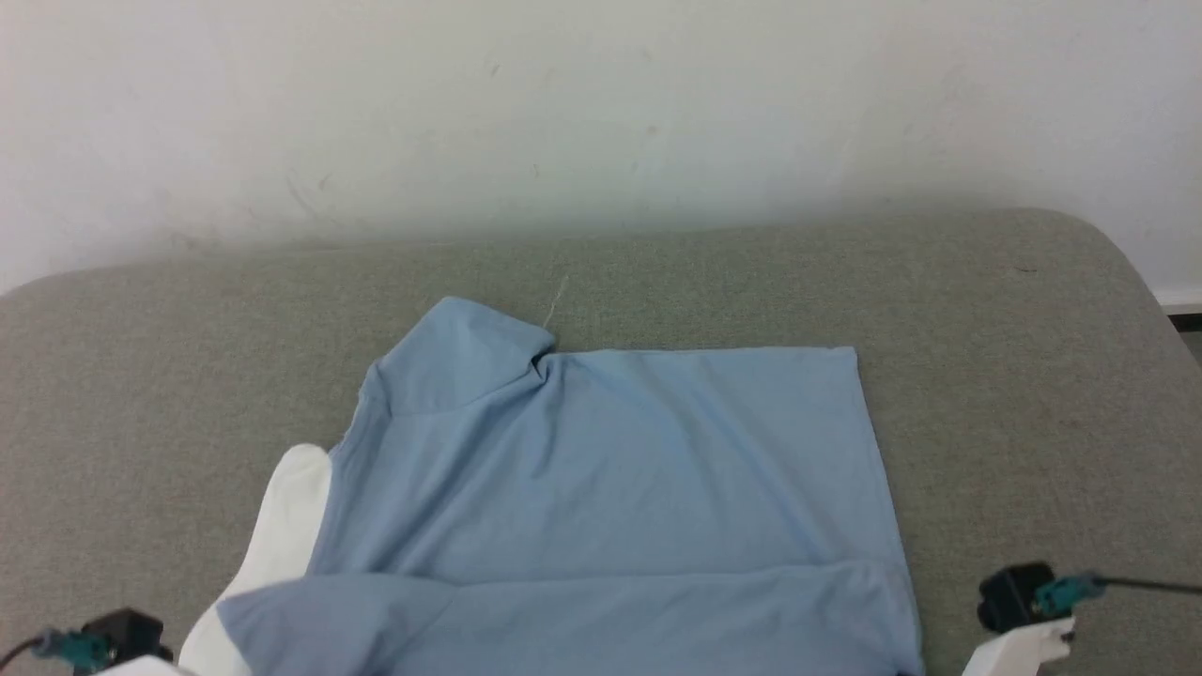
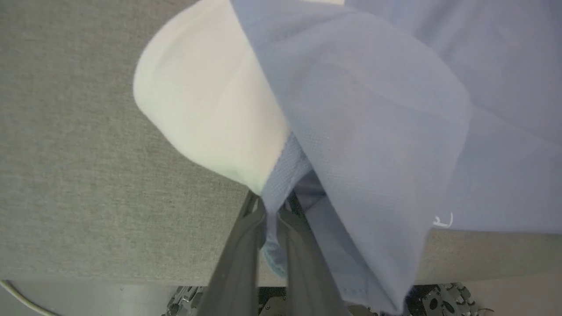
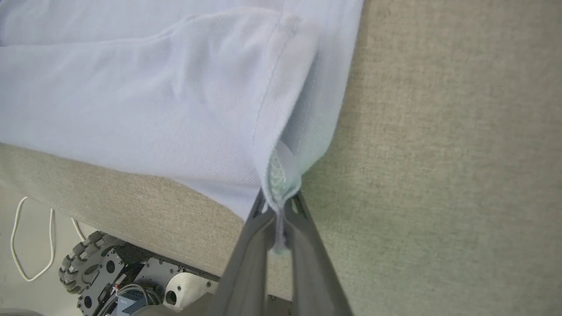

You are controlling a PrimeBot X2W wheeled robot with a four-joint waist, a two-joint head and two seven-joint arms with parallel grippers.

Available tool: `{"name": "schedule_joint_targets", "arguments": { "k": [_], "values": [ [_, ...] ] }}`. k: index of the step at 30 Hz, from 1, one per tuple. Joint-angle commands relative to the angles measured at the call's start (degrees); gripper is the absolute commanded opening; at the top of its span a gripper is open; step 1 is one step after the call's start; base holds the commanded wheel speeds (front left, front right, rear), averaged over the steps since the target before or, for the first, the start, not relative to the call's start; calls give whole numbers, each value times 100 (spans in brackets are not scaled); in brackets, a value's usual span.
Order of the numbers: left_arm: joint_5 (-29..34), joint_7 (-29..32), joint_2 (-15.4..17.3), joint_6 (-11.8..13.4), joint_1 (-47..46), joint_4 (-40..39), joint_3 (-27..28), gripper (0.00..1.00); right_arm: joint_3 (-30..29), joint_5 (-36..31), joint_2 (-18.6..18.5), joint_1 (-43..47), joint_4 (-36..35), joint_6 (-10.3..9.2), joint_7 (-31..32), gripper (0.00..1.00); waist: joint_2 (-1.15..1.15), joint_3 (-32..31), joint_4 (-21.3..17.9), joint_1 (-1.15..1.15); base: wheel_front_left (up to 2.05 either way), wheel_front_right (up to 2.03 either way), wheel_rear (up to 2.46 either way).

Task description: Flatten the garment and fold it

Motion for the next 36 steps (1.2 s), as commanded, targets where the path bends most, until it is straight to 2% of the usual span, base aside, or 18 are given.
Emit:
{"name": "schedule_joint_targets", "arguments": {
  "k": [1, 2, 3, 4, 5, 9, 15, 20, 24, 30, 36],
  "values": [
    [-101, -17, -22, 48, 150, 21, 43, 0, -35, -16, 98, 131, 50, -4, -26, 0, 0, -3, -2, 1, 0, 0, 0],
    [-174, -33, -91, 42, 218, 55, 55, 0, -28, -71, 130, 203, 112, -4, -70, 7, 0, -1, 1, 1, 0, 0, 0],
    [-220, -74, -155, 27, 259, 104, 66, 0, -25, -97, 175, 259, 172, -4, -131, 44, 0, 8, 7, 1, 0, 0, 0],
    [-235, -147, -217, 14, 273, 172, 80, 29, -40, -107, 228, 291, 205, -4, -232, 100, 0, 16, 13, 1, 0, 0, 0],
    [-232, -225, -272, -8, 264, 240, 89, 100, -39, -174, 243, 301, 214, -4, -378, 100, 0, 23, 22, 1, 0, 0, 0],
    [-101, -639, -395, -66, 70, 413, 196, 100, -176, -517, 327, 251, 48, -4, -1314, 100, 0, 19, 40, 1, 0, 0, 0],
    [375, -1444, -352, 72, -486, 370, 514, 100, -699, -1199, 679, 66, -476, -4, -2722, 100, 0, 50, -26, 1, 0, 0, 0],
    [758, -1808, -396, 110, -1275, 325, 478, 100, -916, -1685, 910, -164, -1002, -4, -3219, 100, 0, 269, -163, 1, 0, 0, 0],
    [1009, -1937, -505, 83, -2106, 406, 335, 100, -948, -1894, 1052, -457, -1377, -4, -3395, 100, 0, 673, -365, 1, 0, 0, 0],
    [1230, -1819, -526, -256, -3484, 1024, 76, 100, -876, -1983, 1153, -868, -1666, -4, -3516, 100, 0, 1394, -723, 1, 0, 0, 0],
    [1148, -1095, -491, -751, -4789, 1782, -223, 100, -810, -1974, 1265, -1112, -1592, -4, -3632, 100, 0, 1982, -1002, 1, 0, 0, 0]
  ]
}}
